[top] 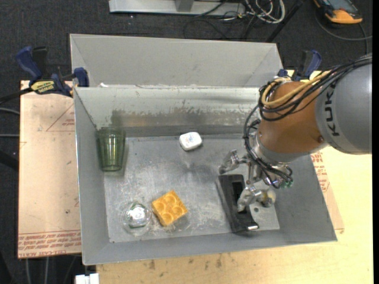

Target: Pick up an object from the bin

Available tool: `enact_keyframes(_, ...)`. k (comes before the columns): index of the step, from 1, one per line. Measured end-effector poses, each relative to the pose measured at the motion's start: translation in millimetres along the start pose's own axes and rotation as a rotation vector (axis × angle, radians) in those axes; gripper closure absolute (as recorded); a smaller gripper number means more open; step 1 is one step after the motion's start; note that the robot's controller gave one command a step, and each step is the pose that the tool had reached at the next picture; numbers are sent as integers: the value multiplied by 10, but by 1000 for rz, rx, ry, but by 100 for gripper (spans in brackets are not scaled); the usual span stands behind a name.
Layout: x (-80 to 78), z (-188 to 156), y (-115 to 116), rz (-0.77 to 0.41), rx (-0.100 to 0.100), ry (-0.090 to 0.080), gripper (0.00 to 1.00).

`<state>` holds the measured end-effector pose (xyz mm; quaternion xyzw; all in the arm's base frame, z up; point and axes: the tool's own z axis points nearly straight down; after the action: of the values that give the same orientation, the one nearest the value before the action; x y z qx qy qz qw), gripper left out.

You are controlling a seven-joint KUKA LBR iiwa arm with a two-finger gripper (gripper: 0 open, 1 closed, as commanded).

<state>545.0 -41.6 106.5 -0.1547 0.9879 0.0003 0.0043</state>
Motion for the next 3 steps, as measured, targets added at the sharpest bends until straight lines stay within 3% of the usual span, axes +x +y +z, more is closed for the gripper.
enact_keyframes(1, -153, -43, -280, -211, -5, 5, 0)
enact_keyframes(2, -428, 306, -378, -109, -18, 40, 100)
enact_keyframes(3, -429, 307, -379, -109, -17, 39, 100)
